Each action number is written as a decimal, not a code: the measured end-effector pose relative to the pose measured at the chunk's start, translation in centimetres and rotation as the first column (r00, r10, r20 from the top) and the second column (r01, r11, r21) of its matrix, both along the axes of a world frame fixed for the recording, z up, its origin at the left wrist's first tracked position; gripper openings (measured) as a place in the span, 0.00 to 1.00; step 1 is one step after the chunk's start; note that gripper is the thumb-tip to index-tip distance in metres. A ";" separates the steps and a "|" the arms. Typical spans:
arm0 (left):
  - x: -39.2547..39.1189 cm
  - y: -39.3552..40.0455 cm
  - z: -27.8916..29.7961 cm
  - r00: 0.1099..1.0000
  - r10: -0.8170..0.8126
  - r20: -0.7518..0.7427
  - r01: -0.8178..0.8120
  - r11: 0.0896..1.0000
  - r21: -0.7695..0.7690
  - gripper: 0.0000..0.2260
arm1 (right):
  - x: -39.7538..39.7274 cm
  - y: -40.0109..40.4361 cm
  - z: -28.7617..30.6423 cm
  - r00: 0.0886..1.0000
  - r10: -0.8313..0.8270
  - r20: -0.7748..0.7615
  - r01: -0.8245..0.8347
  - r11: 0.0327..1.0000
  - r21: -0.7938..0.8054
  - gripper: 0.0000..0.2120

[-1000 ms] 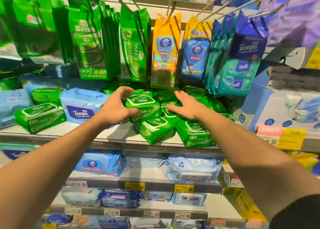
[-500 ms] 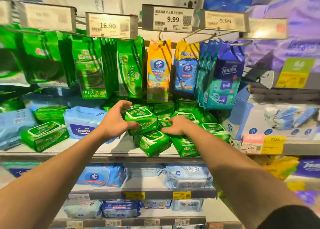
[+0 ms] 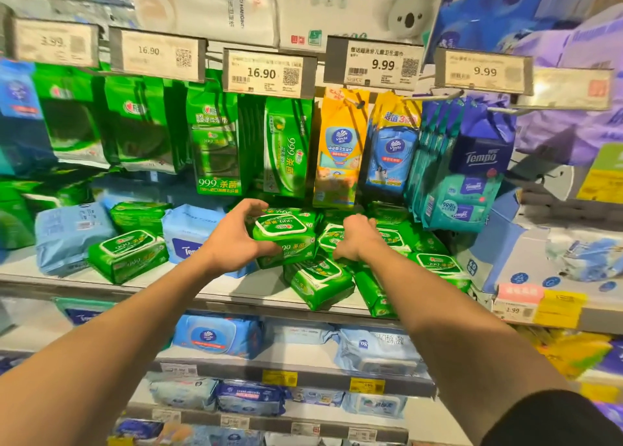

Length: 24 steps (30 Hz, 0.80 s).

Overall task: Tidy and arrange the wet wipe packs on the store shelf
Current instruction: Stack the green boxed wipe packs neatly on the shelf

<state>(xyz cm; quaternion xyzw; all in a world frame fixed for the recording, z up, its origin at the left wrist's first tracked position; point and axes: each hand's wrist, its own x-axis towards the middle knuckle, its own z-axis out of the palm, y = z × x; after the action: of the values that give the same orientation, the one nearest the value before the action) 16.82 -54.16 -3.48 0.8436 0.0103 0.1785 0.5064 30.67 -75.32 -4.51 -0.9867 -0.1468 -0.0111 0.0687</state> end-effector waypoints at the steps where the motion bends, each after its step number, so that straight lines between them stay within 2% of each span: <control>1: 0.0 0.1 0.1 1.000 -0.003 0.001 0.003 1.000 -0.010 0.34 | 0.1 -0.1 0.3 1.000 0.028 0.006 -0.028 1.000 -0.005 0.22; 4: -0.1 0.3 0.1 1.000 -0.017 -0.007 0.017 1.000 -0.021 0.34 | 0.4 -0.8 0.6 0.996 0.088 -0.032 -0.087 0.996 0.027 0.27; 6: -0.1 0.5 -0.1 1.000 -0.022 -0.014 0.022 0.999 -0.032 0.34 | 0.9 -1.4 0.2 0.992 0.114 -0.054 -0.108 0.989 0.102 0.29; 9: -0.2 0.7 -0.3 0.999 -0.019 -0.025 0.018 0.999 -0.043 0.34 | 1.6 -1.9 -0.5 0.988 0.140 -0.064 -0.112 0.942 0.316 0.24; 11: -0.1 0.8 -0.5 1.000 -0.016 -0.027 0.015 0.999 -0.048 0.35 | 1.9 -2.0 -1.0 0.985 0.153 -0.075 -0.110 0.909 0.403 0.20; 13: 0.2 0.7 -0.5 0.999 -0.017 -0.029 0.016 0.999 -0.045 0.34 | 2.2 -1.8 -1.7 0.982 0.178 -0.070 -0.144 0.929 0.342 0.20; 15: 0.5 0.6 -0.6 0.999 -0.020 -0.028 0.018 0.999 -0.046 0.34 | 2.5 -1.7 -2.4 0.976 0.214 -0.039 -0.205 0.963 0.173 0.23; 17: 0.8 0.4 -0.9 0.999 -0.023 -0.031 0.022 0.999 -0.045 0.33 | 2.8 -1.5 -2.6 0.975 0.222 -0.008 -0.221 0.973 0.069 0.27; 21: 1.2 -0.1 -1.0 0.999 -0.035 -0.037 0.033 0.998 -0.056 0.34 | 3.2 -1.6 -2.4 0.968 0.229 -0.107 -0.234 0.972 -0.036 0.40; 24: 1.4 -0.4 -1.0 0.998 -0.041 -0.043 0.037 0.996 -0.075 0.34 | 3.4 -2.1 -3.1 0.968 0.226 -0.107 -0.225 0.974 0.022 0.38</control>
<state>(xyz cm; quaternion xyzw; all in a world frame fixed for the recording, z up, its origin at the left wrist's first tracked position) 18.17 -54.56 -4.44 0.8280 0.0118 0.1492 0.5404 34.06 -77.37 -7.60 -0.9624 -0.2541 0.0498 0.0824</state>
